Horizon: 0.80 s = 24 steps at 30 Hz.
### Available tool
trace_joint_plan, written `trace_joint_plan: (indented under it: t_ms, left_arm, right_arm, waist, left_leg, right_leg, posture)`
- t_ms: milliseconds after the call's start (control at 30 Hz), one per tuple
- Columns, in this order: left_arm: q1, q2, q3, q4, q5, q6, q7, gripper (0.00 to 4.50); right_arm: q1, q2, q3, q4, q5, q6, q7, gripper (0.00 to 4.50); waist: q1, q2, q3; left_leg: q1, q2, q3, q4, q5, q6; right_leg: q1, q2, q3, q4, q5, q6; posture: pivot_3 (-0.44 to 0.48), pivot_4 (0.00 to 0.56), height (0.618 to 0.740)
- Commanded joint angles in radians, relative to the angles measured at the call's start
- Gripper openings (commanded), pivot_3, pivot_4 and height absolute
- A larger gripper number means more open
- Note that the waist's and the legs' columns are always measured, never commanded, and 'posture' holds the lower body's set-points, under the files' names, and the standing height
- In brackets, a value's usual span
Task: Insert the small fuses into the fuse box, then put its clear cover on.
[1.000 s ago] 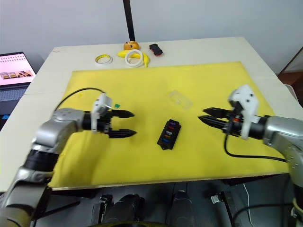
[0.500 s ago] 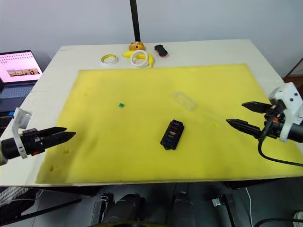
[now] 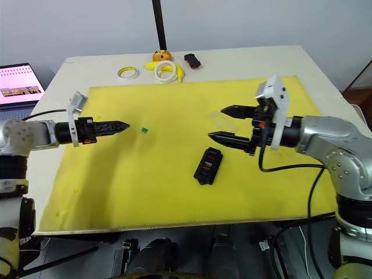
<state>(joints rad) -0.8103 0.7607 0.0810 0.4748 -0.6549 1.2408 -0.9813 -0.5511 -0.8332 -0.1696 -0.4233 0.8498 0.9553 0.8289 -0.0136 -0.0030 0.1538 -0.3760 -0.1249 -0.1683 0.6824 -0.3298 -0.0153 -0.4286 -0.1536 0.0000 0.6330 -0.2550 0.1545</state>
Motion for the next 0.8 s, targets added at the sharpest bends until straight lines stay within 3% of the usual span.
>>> trace_joint_plan:
  t_ms: [33,167,300,433,800]
  left_arm:
    - [-0.084,-0.014,0.019,0.104,0.007,0.032,-0.007,4.50]
    - [-0.158,-0.060,0.054,0.266,0.027,0.046,0.029,4.50]
    - [-0.166,-0.082,0.044,0.336,0.049,0.035,0.016,4.50]
    - [-0.176,-0.121,0.109,0.440,0.063,0.001,0.082,4.50]
    - [-0.201,-0.210,0.208,0.538,0.064,-0.048,0.116,4.50]
  right_arm:
    - [-0.043,0.021,-0.011,-0.041,0.045,0.023,-0.048,4.44]
    - [-0.033,0.075,0.022,-0.061,0.026,0.010,-0.106,4.44]
    - [-0.026,0.085,0.042,-0.070,0.020,0.004,-0.121,4.44]
    - [-0.021,0.093,0.054,-0.077,0.016,-0.002,-0.133,4.44]
    - [-0.010,0.115,0.069,-0.075,0.000,-0.006,-0.178,4.44]
  waist:
    - [-0.001,0.000,0.000]
    - [-0.001,0.000,0.000]
    - [-0.004,0.000,0.000]
    - [-0.003,0.000,0.000]
    - [0.012,-0.001,0.000]
  left_leg:
    - [-0.001,0.000,0.000,0.001,0.000,0.000]
    - [0.000,0.000,0.000,0.001,0.000,0.000]
    - [0.000,0.000,0.000,0.001,0.000,0.000]
    - [0.000,0.000,0.000,0.001,0.000,0.000]
    - [0.000,-0.002,0.000,0.003,0.000,0.000]
  right_leg:
    - [-0.001,0.000,0.000,0.000,0.000,0.000]
    - [-0.001,0.000,0.000,0.001,0.000,0.000]
    - [-0.002,0.000,0.000,0.002,0.000,0.000]
    - [-0.002,0.000,0.000,0.002,0.000,0.000]
    - [-0.001,-0.001,0.000,0.003,0.000,0.000]
  posture:
    - [0.000,0.150,0.740]
    - [0.000,0.150,0.740]
    - [0.000,0.150,0.740]
    - [0.000,0.150,0.740]
    - [0.000,0.150,0.740]
